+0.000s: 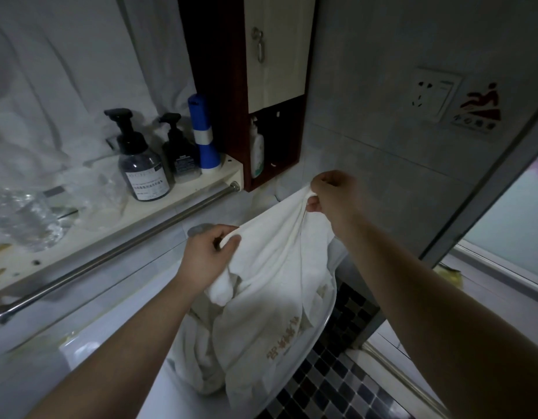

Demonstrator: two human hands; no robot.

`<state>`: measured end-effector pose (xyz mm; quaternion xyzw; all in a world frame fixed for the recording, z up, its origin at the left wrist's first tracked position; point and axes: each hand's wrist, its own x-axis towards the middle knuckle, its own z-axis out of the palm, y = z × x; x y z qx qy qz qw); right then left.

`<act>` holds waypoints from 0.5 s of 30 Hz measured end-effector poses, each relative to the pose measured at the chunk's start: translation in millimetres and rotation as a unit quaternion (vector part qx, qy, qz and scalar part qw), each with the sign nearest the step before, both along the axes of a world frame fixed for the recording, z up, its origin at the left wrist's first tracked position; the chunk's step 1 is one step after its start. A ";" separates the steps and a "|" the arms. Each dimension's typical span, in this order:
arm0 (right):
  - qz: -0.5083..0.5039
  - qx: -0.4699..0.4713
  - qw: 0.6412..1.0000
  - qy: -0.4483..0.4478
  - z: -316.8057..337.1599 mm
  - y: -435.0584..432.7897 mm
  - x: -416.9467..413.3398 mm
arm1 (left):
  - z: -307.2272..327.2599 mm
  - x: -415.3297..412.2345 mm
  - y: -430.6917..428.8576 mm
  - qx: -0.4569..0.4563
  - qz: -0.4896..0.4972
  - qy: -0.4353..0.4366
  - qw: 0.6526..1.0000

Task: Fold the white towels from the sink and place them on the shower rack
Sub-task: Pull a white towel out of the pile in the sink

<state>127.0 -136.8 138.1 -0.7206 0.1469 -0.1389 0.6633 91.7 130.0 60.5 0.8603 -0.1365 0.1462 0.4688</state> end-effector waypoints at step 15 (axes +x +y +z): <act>0.013 -0.043 0.999 0.006 -4.8 0.8 0.9 | 7.9 12.7 1.5 -0.067 0.084 0.154 0.982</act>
